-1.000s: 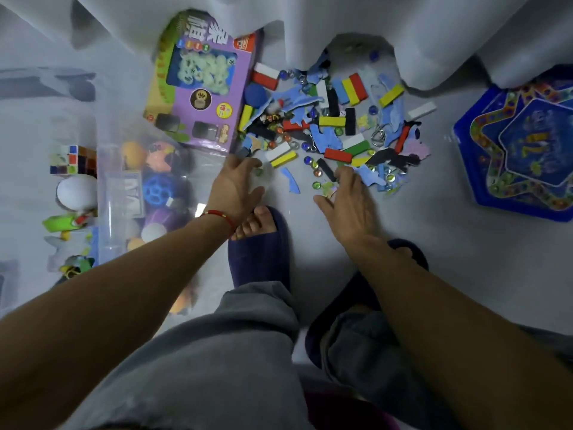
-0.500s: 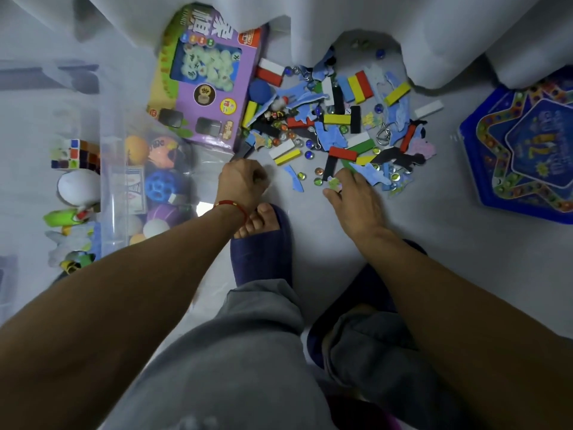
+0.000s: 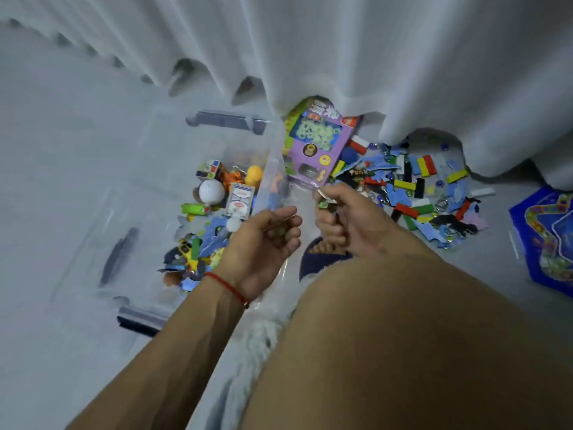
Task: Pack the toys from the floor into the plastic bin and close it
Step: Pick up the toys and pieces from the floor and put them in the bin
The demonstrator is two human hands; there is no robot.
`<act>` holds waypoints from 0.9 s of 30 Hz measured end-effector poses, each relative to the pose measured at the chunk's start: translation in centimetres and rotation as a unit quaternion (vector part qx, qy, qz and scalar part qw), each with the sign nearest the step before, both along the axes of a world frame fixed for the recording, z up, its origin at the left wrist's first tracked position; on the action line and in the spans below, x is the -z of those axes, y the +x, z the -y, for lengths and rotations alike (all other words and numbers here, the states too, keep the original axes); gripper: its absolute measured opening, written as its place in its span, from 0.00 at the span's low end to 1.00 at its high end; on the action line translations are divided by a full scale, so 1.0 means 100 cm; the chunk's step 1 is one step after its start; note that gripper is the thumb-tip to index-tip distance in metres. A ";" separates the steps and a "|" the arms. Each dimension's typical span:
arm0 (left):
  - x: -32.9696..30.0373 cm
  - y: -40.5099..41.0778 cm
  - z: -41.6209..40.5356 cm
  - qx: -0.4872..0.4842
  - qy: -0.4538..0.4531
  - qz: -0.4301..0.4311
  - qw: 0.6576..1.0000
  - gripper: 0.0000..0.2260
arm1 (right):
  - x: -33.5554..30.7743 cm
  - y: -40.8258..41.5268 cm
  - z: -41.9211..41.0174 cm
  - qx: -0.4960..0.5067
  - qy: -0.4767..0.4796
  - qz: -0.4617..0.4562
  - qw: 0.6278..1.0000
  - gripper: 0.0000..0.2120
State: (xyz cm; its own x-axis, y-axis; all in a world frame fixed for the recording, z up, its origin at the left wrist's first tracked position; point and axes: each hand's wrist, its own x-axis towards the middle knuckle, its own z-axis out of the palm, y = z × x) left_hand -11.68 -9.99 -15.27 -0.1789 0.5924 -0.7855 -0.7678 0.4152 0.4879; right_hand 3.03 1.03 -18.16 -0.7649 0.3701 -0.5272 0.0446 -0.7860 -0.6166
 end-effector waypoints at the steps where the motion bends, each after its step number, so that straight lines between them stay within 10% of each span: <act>1: -0.013 -0.009 0.015 -0.019 0.013 -0.001 1.000 0.07 | -0.017 -0.023 0.002 -0.042 0.023 0.000 0.999 0.09; 10: -0.063 -0.079 0.100 -0.178 -0.064 -0.116 0.975 0.22 | -0.107 -0.133 0.034 -0.204 0.148 0.117 0.961 0.15; 15: -0.072 -0.060 0.076 -0.156 0.034 -0.256 0.953 0.09 | -0.137 -0.088 -0.004 -0.216 0.277 0.177 0.919 0.14; 17: -0.075 -0.040 0.055 -0.112 0.075 -0.291 0.947 0.11 | -0.144 -0.047 -0.038 -0.215 0.373 0.251 0.867 0.14; 22: -0.045 0.016 -0.010 0.068 0.092 -0.333 0.936 0.11 | -0.107 0.065 -0.121 -0.358 0.546 0.467 0.596 0.18; 27: 0.037 0.057 -0.068 0.248 0.063 -0.379 0.890 0.08 | -0.015 0.154 -0.143 -0.377 0.444 0.546 0.602 0.20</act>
